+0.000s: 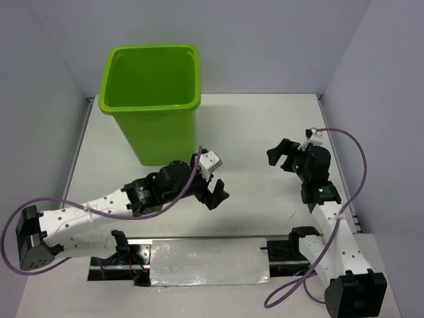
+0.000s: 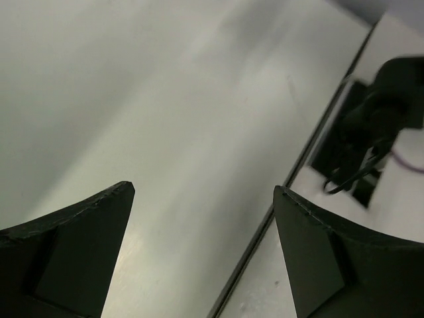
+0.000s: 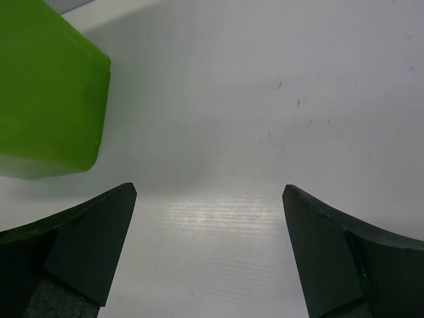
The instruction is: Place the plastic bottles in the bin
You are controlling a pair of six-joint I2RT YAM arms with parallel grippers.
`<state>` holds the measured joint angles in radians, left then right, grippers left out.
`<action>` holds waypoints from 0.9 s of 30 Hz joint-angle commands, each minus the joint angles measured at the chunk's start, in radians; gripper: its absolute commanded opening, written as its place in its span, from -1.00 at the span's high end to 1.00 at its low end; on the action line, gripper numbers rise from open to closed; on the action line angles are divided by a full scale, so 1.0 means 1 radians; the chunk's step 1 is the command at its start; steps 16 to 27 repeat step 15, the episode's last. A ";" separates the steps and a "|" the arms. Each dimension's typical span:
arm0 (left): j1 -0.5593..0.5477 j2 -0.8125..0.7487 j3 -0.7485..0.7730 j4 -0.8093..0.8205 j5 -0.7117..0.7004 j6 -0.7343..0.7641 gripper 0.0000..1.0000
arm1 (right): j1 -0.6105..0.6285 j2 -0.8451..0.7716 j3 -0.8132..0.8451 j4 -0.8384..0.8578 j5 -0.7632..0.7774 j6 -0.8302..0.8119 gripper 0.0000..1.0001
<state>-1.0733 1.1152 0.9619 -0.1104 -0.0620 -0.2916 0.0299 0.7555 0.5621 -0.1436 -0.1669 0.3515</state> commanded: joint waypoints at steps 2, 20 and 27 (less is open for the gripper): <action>-0.001 -0.014 -0.144 0.101 -0.146 -0.066 -0.99 | -0.004 0.008 0.021 0.029 0.066 0.027 -1.00; 0.001 -0.120 -0.379 0.238 -0.197 -0.172 -0.99 | -0.004 0.007 -0.004 0.073 0.083 0.060 -1.00; 0.001 -0.120 -0.379 0.238 -0.197 -0.172 -0.99 | -0.004 0.007 -0.004 0.073 0.083 0.060 -1.00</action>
